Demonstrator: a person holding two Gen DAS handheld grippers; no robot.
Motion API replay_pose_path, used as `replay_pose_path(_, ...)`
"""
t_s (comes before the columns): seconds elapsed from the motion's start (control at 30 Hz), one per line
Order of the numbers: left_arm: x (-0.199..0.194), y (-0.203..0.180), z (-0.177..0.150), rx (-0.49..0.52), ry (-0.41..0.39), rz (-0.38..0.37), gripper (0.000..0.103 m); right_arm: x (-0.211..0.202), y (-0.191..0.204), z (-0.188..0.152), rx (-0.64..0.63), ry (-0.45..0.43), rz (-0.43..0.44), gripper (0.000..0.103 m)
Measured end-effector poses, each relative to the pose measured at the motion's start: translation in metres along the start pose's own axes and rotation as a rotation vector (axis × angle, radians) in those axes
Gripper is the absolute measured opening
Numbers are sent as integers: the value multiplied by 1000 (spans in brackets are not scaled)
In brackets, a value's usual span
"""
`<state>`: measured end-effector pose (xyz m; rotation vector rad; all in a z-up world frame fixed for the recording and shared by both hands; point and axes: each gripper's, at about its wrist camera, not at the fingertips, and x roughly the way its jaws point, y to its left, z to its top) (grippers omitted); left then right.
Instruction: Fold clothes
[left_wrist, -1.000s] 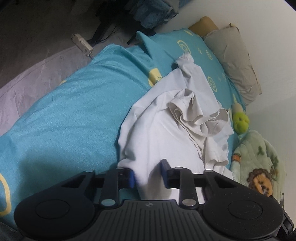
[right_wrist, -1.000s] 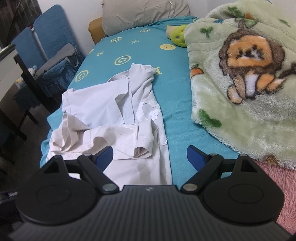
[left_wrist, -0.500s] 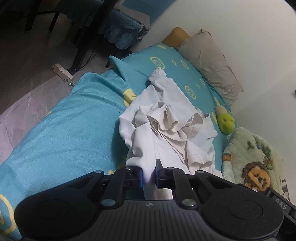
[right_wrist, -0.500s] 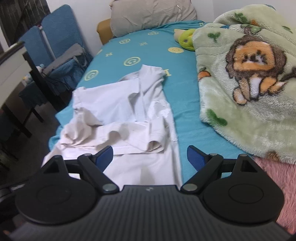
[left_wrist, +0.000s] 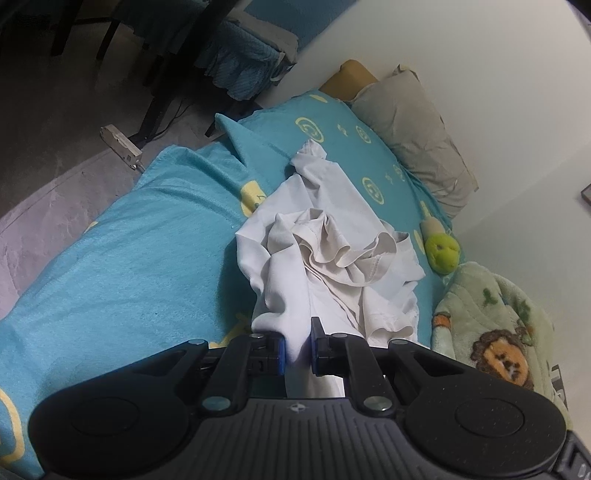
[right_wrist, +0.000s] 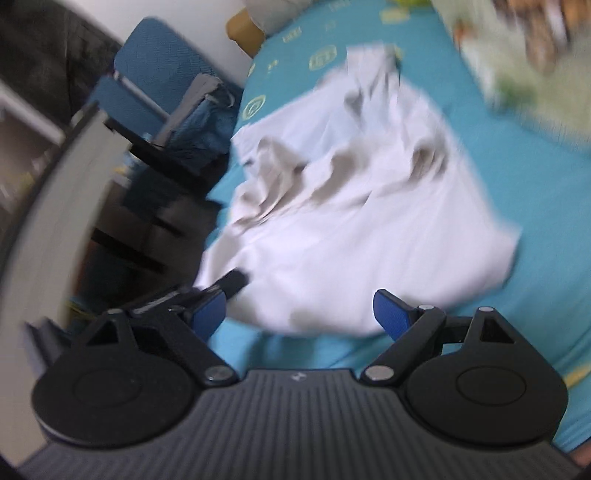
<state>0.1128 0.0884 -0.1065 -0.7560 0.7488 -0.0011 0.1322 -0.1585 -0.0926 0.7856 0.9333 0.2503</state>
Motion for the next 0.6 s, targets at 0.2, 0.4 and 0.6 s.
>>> replay_pose_path(0.2, -6, -1, 1, -10, -32, -48, 11, 19, -34, -12, 357, 40, 220, 88)
replay_pose_path(0.4, -15, -4, 3, -10, -84, -117, 9, 6, -63, -8, 492, -113, 151, 87)
replay_pose_path(0.6, -24, -11, 10, -1, -102, -142, 8, -11, -88, -16, 604, -204, -9, 69)
